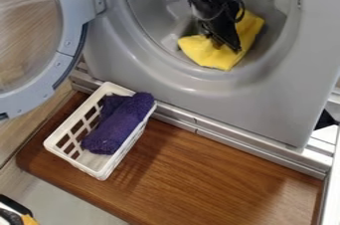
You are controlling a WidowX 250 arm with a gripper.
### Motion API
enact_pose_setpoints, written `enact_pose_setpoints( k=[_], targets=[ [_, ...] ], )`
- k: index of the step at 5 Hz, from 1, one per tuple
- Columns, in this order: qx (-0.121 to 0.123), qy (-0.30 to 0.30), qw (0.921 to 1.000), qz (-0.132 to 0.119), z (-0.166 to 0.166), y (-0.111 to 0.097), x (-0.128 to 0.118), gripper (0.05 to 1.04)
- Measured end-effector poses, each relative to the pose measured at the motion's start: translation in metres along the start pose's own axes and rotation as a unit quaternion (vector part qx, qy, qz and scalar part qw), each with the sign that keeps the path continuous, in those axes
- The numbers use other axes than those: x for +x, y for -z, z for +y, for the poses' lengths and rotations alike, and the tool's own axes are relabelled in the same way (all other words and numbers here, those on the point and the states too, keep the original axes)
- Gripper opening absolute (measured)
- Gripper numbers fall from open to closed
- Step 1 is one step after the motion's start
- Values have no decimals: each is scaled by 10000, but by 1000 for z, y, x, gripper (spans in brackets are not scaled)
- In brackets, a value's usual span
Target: Put the yellow cloth in the machine
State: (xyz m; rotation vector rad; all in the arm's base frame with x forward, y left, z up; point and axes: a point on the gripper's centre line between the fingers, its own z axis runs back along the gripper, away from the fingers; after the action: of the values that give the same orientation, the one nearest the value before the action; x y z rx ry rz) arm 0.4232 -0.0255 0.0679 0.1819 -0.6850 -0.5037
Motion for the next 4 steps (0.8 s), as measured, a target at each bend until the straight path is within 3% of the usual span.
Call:
enact_pose_setpoints(
  k=[1,2,3,4],
  targets=[
    [-48,-9,10000,-54,0,-5,4,593],
    [147,-4,9992,-364,10,-35,16,913],
    [267,-81,9980,-566,13,-58,20,1010],
    [119,-175,9988,-436,3,-79,12,1006]
  ],
)
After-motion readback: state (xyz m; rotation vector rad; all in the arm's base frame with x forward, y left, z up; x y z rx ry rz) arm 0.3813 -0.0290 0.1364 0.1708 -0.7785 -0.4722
